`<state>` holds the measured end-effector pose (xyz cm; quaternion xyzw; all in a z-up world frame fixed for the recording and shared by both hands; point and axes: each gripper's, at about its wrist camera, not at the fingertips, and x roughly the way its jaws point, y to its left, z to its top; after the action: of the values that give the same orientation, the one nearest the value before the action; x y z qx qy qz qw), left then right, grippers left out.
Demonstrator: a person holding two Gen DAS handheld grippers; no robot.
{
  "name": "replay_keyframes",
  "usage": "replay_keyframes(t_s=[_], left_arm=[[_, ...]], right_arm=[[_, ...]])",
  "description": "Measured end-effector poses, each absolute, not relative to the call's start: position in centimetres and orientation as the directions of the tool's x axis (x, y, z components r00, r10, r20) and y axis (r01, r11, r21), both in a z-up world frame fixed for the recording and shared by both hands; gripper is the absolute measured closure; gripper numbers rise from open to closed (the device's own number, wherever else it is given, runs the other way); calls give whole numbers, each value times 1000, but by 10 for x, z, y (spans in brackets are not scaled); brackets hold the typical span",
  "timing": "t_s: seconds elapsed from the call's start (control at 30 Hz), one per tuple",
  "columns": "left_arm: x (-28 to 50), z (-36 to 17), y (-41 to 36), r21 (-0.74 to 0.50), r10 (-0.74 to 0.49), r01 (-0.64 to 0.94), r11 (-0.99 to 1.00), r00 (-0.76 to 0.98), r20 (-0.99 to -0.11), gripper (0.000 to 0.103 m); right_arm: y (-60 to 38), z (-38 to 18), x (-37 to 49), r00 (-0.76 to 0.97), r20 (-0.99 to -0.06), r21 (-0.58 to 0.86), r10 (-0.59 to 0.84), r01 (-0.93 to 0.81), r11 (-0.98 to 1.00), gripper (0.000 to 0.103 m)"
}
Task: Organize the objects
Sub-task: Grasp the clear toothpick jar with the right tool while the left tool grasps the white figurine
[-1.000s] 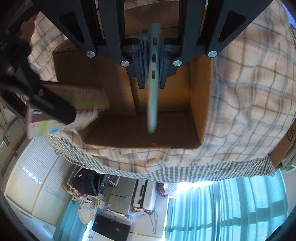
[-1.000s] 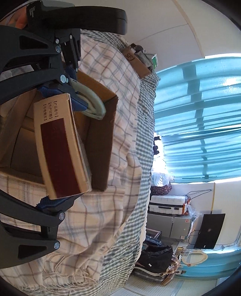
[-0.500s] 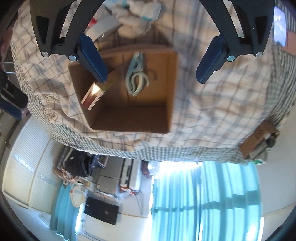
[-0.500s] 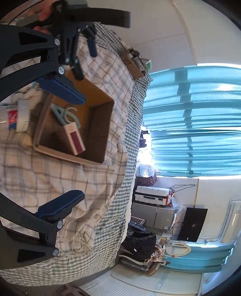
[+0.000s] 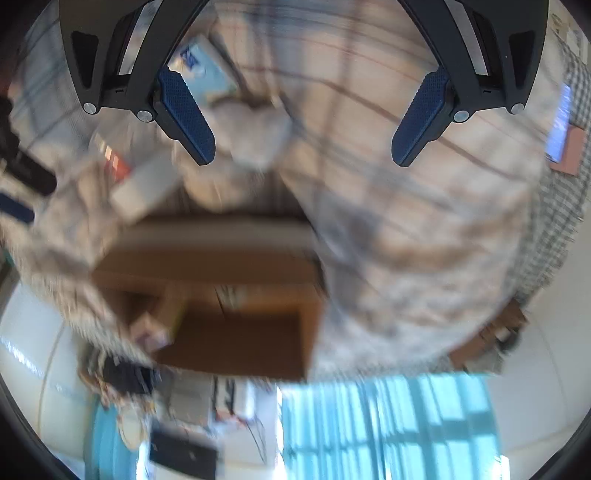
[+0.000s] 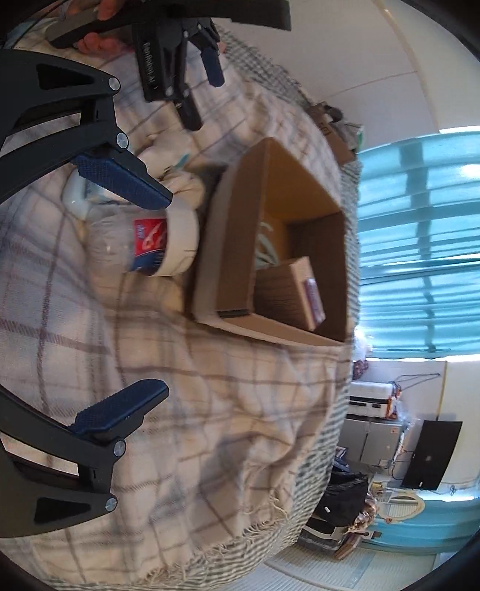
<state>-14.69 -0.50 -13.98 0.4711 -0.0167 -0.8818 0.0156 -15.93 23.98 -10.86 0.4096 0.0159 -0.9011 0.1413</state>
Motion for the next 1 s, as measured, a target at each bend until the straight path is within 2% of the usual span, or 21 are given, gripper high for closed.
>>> replay_keyframes(t_s=[0.23,0.4,0.43,0.47,0.5,0.73,0.83,1.0], left_arm=[[-156,-174,14,23,18,-81,-996,-472,-881,4],[-164,-190,28,103,-43,-111,-989,-444,-895,5],[-166,-191,27,93,-36,-108,-990,-441,-897,12],[-167,-190,25,75,-24,-101,-992,-437,-899,34],[-167,-189,22,50,-4,-95,-994,-433,-901,35],[-146,-157,5,-46,78,-77,-996,-496,-865,35],[-139,-145,-4,-41,70,-67,-997,-528,-846,35],[-137,-142,-17,-77,93,-52,-996,-541,-836,36]], right_arm=[[240,-128,-163,-583,-769,114,-261,276,-954,9],[232,-133,-164,-560,-786,109,-263,294,-950,9],[229,-135,-164,-550,-791,108,-266,303,-947,10],[226,-139,-164,-536,-801,105,-268,314,-943,10],[224,-143,-165,-527,-807,102,-266,319,-942,10],[203,-158,-167,-468,-846,78,-256,366,-927,16],[195,-170,-175,-418,-872,91,-257,377,-922,23],[183,-191,-187,-348,-906,103,-242,373,-922,26]])
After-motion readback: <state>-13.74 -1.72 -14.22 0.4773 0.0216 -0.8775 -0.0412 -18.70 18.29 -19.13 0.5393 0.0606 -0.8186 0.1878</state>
